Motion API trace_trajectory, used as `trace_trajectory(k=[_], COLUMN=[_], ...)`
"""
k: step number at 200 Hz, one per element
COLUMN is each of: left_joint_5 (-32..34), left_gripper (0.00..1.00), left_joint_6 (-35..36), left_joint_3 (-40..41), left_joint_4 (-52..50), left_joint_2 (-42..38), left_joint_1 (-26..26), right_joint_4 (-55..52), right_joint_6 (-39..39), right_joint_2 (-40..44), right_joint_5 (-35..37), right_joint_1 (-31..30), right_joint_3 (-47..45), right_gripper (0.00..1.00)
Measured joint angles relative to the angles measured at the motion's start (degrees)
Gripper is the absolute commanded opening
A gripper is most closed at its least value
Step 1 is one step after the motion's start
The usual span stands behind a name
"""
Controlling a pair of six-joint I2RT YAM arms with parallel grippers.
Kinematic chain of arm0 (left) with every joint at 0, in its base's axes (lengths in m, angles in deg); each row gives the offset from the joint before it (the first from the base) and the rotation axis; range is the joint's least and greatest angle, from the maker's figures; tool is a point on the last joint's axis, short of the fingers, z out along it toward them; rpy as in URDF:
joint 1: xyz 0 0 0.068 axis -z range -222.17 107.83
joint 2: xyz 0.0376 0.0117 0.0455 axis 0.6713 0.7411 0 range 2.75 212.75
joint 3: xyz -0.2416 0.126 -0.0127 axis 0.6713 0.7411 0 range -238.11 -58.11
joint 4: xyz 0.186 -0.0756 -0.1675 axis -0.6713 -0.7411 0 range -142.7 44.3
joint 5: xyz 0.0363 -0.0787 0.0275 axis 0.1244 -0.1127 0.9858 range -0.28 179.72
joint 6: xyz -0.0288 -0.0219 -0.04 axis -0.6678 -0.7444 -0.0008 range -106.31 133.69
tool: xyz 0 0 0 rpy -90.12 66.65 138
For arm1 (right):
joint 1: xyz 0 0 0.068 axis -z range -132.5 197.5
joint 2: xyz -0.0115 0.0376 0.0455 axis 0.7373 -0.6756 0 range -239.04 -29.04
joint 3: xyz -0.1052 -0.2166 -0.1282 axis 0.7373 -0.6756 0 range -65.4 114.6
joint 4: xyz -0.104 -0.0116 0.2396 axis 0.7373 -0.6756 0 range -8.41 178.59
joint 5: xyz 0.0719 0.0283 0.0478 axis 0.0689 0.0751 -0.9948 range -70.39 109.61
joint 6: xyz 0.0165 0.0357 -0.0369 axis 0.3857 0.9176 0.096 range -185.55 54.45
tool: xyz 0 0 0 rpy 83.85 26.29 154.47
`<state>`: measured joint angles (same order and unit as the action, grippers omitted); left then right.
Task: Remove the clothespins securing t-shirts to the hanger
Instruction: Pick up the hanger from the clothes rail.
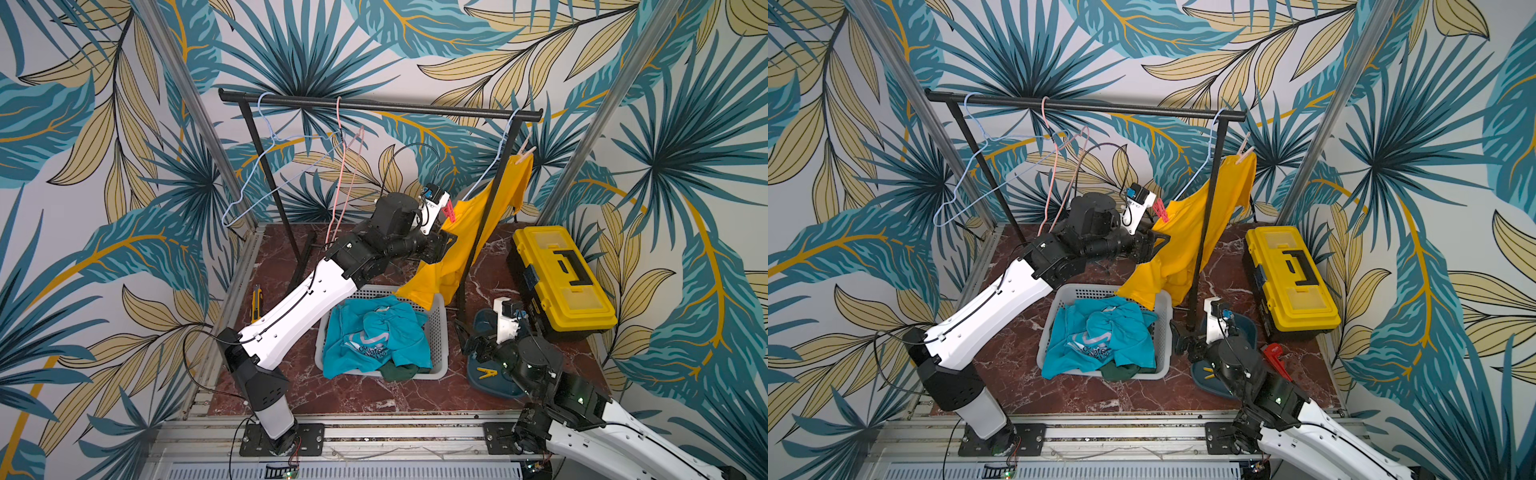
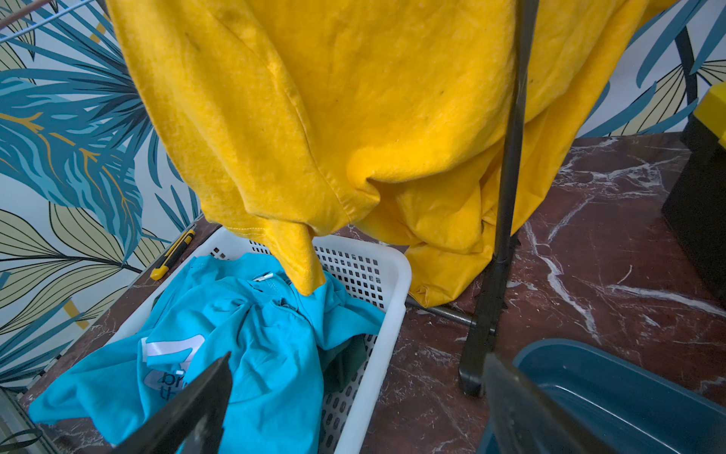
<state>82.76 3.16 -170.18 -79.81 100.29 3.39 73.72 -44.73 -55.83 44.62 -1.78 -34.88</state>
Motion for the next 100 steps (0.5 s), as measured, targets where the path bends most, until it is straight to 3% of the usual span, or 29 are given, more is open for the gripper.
trace_trajectory(k=[19,38,64,100], left_joint_5=[0.61,0.76,1.18,2.75], left_gripper=[0.25,0.19,0.00,0.00], left_joint_6=[-0.26,0.09,0.66,0.72], left_joint_3=[-0.50,-0.79,-1.36,-2.58], left_joint_4=[-0.17,-0.17,-0.46,-1.46], left_joint_2=[0.11,0.15,0.31,0.72], left_joint_1=[0.00,0.00,0.00,-0.15], right_joint_4=[-0.02,-0.13,-0.46,-0.92], right_joint_6=[0.17,0.33,0.39,0.42], right_joint_2=[0.22,0.33,0.48,0.42], right_joint_5=[0.00,0.00,-0.13,-0.24], right_joint_1=[0.00,0.00,0.00,0.00], right_joint_3=[0.00,0.00,0.00,0.35], right_gripper=[1.00,1.00,0.99,1.00])
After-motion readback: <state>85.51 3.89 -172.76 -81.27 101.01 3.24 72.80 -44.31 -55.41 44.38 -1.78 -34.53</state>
